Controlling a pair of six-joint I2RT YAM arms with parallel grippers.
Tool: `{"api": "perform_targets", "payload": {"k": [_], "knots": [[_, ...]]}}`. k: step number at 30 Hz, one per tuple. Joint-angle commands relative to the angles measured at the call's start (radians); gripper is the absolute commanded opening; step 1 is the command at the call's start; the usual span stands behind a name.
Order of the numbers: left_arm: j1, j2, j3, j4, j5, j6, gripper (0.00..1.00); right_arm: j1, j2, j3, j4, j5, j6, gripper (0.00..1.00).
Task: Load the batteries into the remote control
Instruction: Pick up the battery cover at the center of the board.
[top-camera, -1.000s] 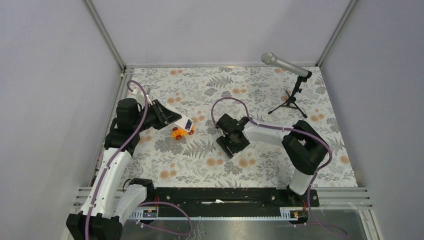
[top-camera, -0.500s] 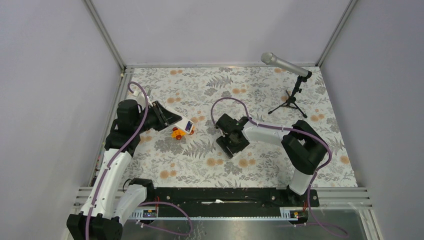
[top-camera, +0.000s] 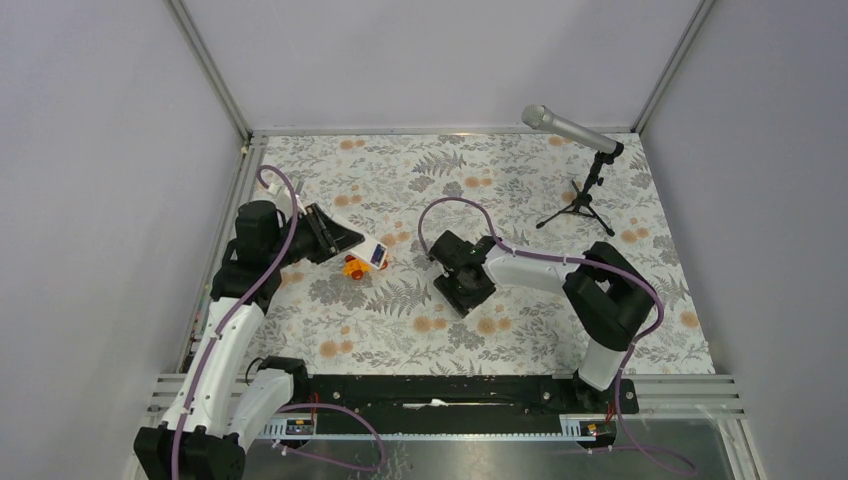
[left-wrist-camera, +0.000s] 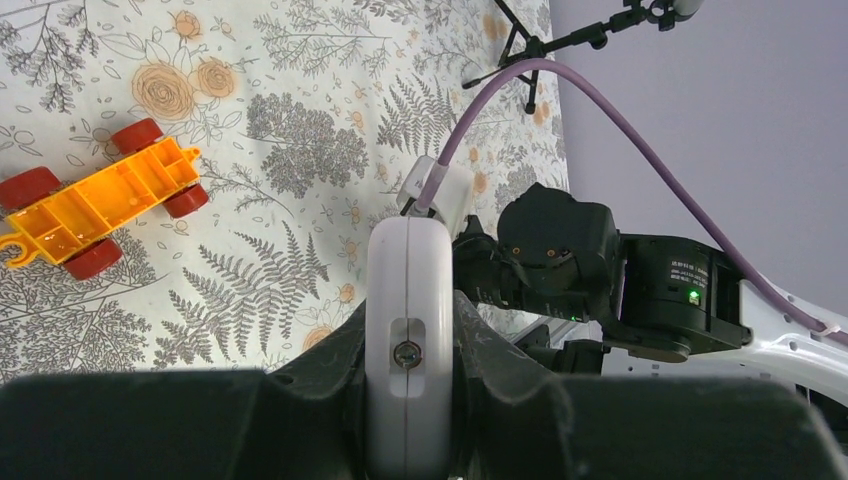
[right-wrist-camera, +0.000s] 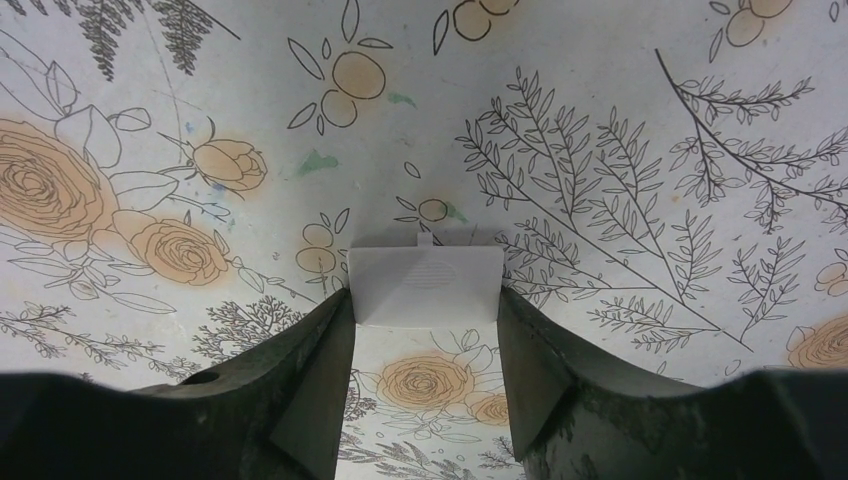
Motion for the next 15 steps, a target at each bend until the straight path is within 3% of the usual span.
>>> {"api": "perform_targets", "payload": {"k": [1, 8, 15], "knots": [[0.007, -0.01, -0.015, 0.066, 0.047, 0.003, 0.0, 0.014, -0.065, -0.028, 0.016, 0.004, -0.001, 0.46], [-0.009, 0.024, -0.108, 0.148, 0.058, -0.029, 0.0, 0.014, -0.296, -0.056, 0.086, -0.057, -0.01, 0.45], [-0.166, 0.105, -0.134, 0.276, 0.019, -0.063, 0.0, 0.02, -0.53, -0.131, 0.225, -0.257, -0.063, 0.46]]}}
